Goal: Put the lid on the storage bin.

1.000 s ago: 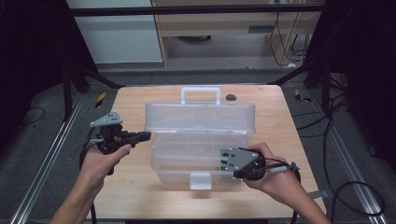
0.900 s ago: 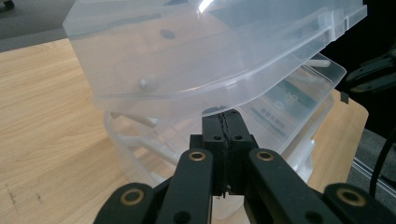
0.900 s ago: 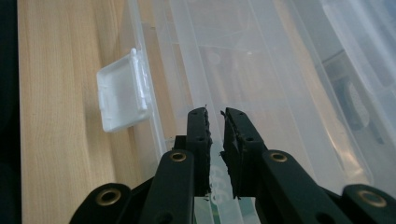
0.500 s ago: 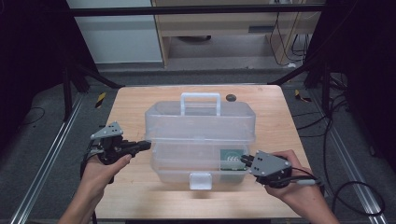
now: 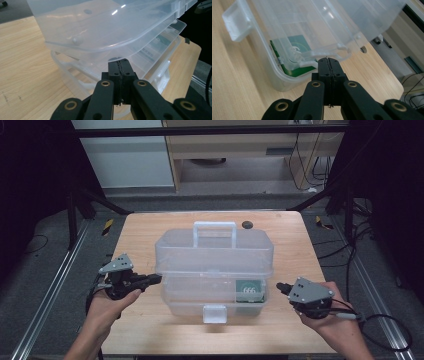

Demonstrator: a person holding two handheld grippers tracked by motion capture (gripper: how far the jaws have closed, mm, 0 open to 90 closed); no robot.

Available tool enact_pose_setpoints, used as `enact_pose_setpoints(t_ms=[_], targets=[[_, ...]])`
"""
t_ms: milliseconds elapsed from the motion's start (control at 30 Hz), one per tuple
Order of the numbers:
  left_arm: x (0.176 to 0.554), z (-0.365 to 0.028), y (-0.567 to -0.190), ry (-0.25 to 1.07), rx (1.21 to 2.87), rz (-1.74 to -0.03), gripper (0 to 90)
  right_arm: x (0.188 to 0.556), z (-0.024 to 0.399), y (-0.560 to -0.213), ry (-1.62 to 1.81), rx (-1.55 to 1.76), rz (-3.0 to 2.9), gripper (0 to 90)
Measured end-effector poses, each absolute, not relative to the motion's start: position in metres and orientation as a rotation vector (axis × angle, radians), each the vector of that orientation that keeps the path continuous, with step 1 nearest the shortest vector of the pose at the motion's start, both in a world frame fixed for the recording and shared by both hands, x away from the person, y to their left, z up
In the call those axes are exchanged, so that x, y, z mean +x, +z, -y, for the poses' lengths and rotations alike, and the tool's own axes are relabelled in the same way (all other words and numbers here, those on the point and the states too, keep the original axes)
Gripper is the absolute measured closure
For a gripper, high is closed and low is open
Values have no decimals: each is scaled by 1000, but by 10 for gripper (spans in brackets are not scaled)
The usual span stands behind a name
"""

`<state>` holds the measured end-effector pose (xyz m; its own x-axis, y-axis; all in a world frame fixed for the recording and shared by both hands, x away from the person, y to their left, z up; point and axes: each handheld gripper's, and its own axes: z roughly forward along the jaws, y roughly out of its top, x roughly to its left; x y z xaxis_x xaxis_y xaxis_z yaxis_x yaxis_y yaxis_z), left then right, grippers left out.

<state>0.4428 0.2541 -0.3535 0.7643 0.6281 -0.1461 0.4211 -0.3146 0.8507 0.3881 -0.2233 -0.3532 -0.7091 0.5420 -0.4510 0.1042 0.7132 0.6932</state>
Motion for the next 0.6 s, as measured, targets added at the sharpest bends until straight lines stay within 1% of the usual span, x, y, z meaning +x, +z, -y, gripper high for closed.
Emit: enact_pose_setpoints(t_ms=[600], targets=[[434, -259, -371, 282, 1970, -785, 898, 401, 247, -380, 846, 628, -2211, 900]])
